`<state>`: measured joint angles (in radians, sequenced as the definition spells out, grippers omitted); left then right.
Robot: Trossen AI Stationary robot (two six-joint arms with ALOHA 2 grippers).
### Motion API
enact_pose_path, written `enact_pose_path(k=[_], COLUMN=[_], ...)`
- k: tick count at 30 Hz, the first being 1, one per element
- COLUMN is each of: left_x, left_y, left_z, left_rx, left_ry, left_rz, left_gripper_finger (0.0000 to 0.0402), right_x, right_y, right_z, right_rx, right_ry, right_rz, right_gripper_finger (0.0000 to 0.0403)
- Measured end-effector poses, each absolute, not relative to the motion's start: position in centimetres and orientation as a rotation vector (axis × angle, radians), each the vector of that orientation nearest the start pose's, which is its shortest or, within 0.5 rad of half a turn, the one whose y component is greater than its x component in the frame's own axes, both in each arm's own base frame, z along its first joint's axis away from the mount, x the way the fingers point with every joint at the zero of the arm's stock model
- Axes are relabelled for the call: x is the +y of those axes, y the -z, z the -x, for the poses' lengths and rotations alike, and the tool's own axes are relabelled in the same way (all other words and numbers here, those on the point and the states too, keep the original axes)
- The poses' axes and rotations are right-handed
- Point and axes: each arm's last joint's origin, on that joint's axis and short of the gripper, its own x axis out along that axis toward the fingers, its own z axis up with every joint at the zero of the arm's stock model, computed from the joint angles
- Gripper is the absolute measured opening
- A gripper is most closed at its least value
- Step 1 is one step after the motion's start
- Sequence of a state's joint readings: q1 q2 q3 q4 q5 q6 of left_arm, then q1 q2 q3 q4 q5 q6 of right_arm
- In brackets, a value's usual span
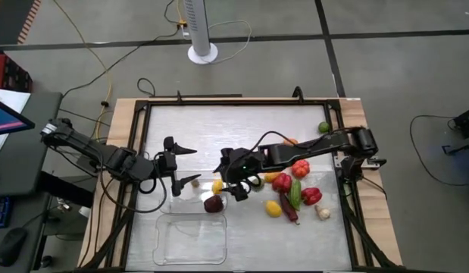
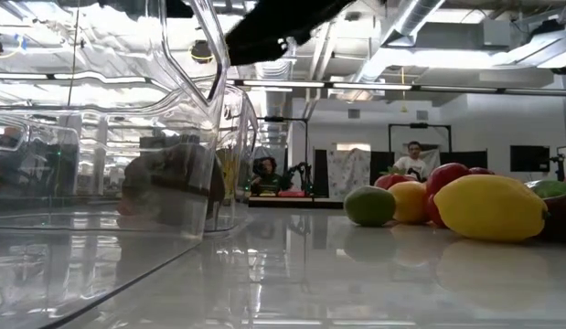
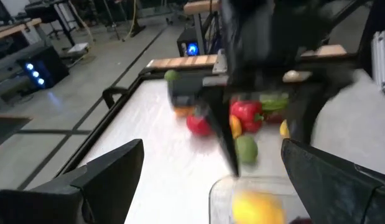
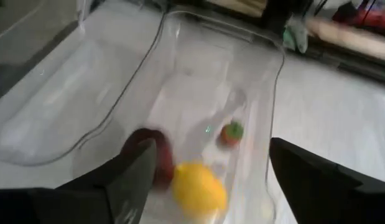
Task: Sort produce into baskets
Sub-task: Put the green lemon into the top transparent bin
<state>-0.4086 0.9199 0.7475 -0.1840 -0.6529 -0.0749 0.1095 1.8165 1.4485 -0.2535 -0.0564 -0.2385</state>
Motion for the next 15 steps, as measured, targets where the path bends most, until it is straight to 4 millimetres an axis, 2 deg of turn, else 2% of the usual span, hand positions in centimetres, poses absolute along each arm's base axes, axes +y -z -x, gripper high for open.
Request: enact_pose_path(k=[3,7,11,15], left_x=[-6.2,-6.4,-6.5,-6.4], left_y=[-29.7,-29.4,-29.4,-29.4], left_z=[-18.8,-18.9,-18.8,-18.8], left_rx=[0.316,0.326,0.326,0.322], left_ry=[-0.257,-0.261,-0.268,-0.279], left_rz=[-0.096,-0.068,-0.048,-0.03], left_gripper_finger=[0.0368,0.0368,0.0368,0.0368], right_x=[4.6,4.3,4.1,3.9], right_y=[-28.0,-26.6,-23.0,-19.9], right_z=[-39.8,-37.1,-34.7,-33.2], right_rx=[0.644,0.842,0.956,1.029], right_ry=[-0.228,-0.207,-0.172,-0.09], right_rz=[0.22,0.143,0.073,0.136], right_gripper_finger=[0.0356,0.0355,0.0347,0.034])
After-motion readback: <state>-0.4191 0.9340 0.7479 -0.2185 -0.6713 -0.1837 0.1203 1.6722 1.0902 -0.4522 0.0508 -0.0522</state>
